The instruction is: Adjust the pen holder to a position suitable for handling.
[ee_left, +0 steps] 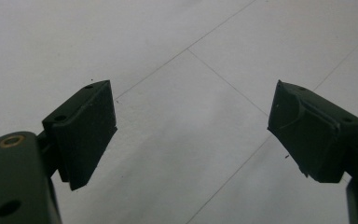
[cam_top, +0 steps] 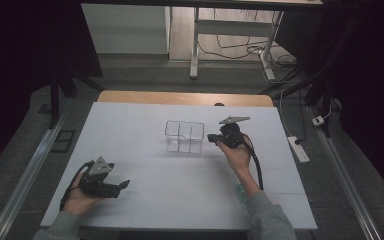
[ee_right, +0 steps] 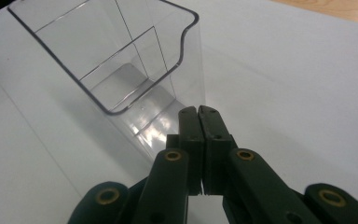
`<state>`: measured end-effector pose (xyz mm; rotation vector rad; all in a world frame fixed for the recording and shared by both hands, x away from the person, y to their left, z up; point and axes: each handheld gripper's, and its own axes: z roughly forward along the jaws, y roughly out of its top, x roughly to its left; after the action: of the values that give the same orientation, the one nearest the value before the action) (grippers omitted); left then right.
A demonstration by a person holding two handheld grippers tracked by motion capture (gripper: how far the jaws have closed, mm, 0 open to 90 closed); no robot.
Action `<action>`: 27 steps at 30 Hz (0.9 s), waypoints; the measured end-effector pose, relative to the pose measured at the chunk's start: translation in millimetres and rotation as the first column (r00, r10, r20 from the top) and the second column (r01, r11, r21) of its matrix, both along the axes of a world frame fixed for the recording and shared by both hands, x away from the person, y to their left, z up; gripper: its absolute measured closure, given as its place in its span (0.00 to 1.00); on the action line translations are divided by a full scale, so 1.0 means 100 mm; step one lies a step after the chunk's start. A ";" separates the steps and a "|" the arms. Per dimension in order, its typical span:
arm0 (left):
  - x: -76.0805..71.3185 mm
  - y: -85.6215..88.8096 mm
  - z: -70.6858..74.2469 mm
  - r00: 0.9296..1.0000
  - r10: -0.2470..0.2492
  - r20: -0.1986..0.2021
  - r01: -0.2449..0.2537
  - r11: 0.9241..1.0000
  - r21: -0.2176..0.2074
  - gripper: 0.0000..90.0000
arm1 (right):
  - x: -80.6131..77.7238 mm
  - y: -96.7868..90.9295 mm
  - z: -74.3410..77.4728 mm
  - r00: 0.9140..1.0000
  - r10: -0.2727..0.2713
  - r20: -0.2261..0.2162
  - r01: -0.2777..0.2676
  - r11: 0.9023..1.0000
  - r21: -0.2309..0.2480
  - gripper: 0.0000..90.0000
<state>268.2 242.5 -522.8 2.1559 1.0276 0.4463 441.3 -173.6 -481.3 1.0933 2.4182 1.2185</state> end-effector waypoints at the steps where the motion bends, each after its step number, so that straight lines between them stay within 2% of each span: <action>1: 0.00 0.00 0.00 1.000 0.000 0.000 0.000 1.000 -0.001 0.16 | -0.02 -0.03 0.02 1.000 -0.001 0.003 0.001 1.000 -0.003 0.99; 8: 0.00 0.00 0.00 1.000 0.000 0.000 0.000 1.000 0.000 0.16 | -0.12 -0.26 0.12 1.000 -0.023 0.005 0.023 1.000 0.006 0.98; 12: 0.00 0.01 0.00 1.000 0.001 0.003 -0.001 1.000 -0.005 0.16 | -0.16 -0.36 0.13 1.000 -0.026 -0.012 0.026 1.000 0.011 0.91; 14: 0.00 0.01 0.00 1.000 0.001 0.003 -0.001 1.000 -0.005 0.16 | -0.17 -0.40 0.14 0.999 -0.020 -0.030 0.020 1.000 0.016 0.84; 18: 0.00 0.02 0.00 1.000 0.002 0.002 -0.002 1.000 -0.006 0.16 | -0.20 -0.45 0.14 0.998 -0.012 -0.057 0.012 1.000 0.012 0.65; 22: 0.01 0.03 0.00 1.000 0.001 0.005 -0.001 1.000 -0.009 0.16 | -0.24 -0.48 0.14 0.998 -0.019 -0.054 0.020 1.000 0.005 0.47; 27: 0.02 0.02 0.00 1.000 -0.005 0.006 0.005 1.000 -0.011 0.16 | -0.28 -0.51 0.14 0.998 -0.034 -0.048 0.034 0.999 -0.008 0.34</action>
<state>270.7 244.0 -522.4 2.1459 1.0185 0.4437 413.1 -224.2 -467.5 1.1696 2.4271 1.1848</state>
